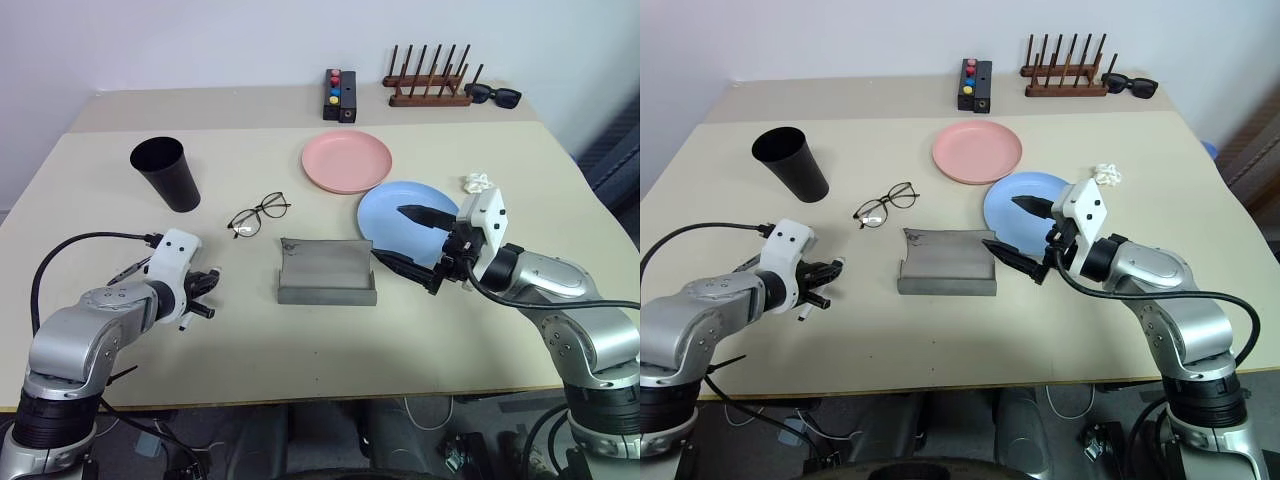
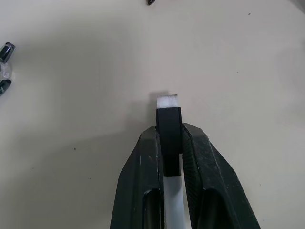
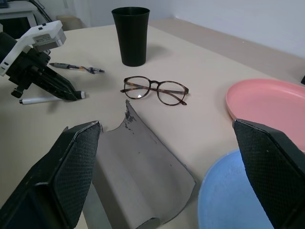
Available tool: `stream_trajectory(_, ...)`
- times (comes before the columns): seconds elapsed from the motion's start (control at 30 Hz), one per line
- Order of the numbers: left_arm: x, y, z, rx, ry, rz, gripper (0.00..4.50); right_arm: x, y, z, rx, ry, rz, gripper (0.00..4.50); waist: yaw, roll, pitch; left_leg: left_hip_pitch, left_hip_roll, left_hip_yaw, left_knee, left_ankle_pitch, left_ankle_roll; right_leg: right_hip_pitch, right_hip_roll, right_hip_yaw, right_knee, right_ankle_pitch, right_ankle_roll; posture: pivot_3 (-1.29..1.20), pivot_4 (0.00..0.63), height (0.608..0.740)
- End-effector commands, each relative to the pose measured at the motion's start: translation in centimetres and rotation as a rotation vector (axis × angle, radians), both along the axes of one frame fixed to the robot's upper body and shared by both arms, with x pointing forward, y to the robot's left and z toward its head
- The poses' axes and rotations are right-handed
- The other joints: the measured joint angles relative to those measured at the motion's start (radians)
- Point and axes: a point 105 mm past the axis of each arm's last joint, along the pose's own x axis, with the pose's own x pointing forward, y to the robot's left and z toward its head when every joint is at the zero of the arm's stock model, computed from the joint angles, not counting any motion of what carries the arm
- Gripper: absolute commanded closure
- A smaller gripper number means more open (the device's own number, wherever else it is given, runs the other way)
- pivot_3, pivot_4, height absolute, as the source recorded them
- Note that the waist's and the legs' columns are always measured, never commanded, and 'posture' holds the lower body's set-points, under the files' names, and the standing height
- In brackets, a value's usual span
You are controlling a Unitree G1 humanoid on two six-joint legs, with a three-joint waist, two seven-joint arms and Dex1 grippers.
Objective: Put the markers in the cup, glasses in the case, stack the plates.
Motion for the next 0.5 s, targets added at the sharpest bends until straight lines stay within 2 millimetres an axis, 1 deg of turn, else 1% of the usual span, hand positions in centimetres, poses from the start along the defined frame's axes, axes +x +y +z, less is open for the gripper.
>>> stream_trajectory(0.03,2.7,0.8,6.0,-0.034,-0.349,0.040,4.44,-0.4,0.7,0.9,0.011,-0.053,0.033,0.00,0.002,-0.001,0.001,0.000,0.000,0.000,0.000,0.000,0.000,0.000,0.000,0.000,0.000,0.000,0.000,0.00,0.150,0.739)
stream_trajectory(0.07,3.2,1.2,8.3,-0.041,-0.478,0.051,4.44,-0.4,0.7,0.9,0.013,-0.055,0.036,0.00,0.003,-0.002,0.001,-0.001,0.000,0.000,0.000,0.000,0.000,0.000,0.000,0.000,0.000,0.000,0.000,0.00,0.150,0.739)
stream_trajectory(0.1,3.4,1.5,9.6,-0.042,-0.554,0.056,4.44,-0.4,0.8,0.9,0.013,-0.058,0.038,0.00,0.004,-0.003,0.001,-0.001,0.000,-0.001,0.001,0.000,0.000,0.000,0.000,-0.001,0.000,0.001,-0.001,0.00,0.150,0.739)
stream_trajectory(0.2,4.5,3.7,15.3,-0.119,-0.828,0.155,4.44,-0.2,1.2,1.4,0.027,-0.077,0.053,0.00,0.004,-0.003,0.001,-0.002,0.000,-0.001,0.001,0.000,0.000,-0.001,0.000,-0.001,0.000,0.002,-0.002,0.00,0.150,0.739)
stream_trajectory(0.23,4.9,4.4,16.7,-0.119,-0.898,0.195,4.44,-0.1,1.4,1.6,0.032,-0.083,0.057,0.00,0.002,-0.003,0.001,-0.002,0.000,-0.001,0.001,0.000,0.000,-0.001,0.000,-0.001,0.000,0.002,-0.002,0.00,0.150,0.739)
stream_trajectory(0.27,5.4,5.0,17.9,-0.081,-0.970,0.232,4.44,0.0,1.7,1.8,0.040,-0.090,0.065,0.00,0.000,-0.002,0.001,-0.002,0.000,-0.001,0.001,0.000,0.000,-0.001,0.000,-0.001,0.000,0.002,-0.002,0.00,0.150,0.739)
stream_trajectory(0.37,7.3,6.0,20.1,0.019,-1.115,0.321,4.44,0.2,2.6,2.5,0.069,-0.113,0.090,0.00,0.001,-0.002,0.001,-0.001,0.000,0.000,0.000,0.000,0.000,0.000,0.000,-0.001,0.000,0.002,-0.002,0.00,0.150,0.739)
stream_trajectory(0.43,8.7,6.6,20.8,0.014,-1.172,0.390,4.44,0.4,3.3,2.9,0.093,-0.127,0.106,0.00,0.003,-0.002,0.001,-0.001,-0.001,0.000,0.000,0.000,0.000,0.000,0.000,-0.001,0.000,0.003,0.001,0.00,0.150,0.739)
stream_trajectory(0.5,10.0,6.8,21.2,0.025,-1.219,0.414,4.44,0.5,4.0,3.1,0.107,-0.136,0.122,0.00,0.003,-0.003,0.001,-0.001,-0.001,-0.001,0.001,0.000,0.000,0.001,0.000,-0.001,0.000,0.004,0.003,0.00,0.150,0.739)
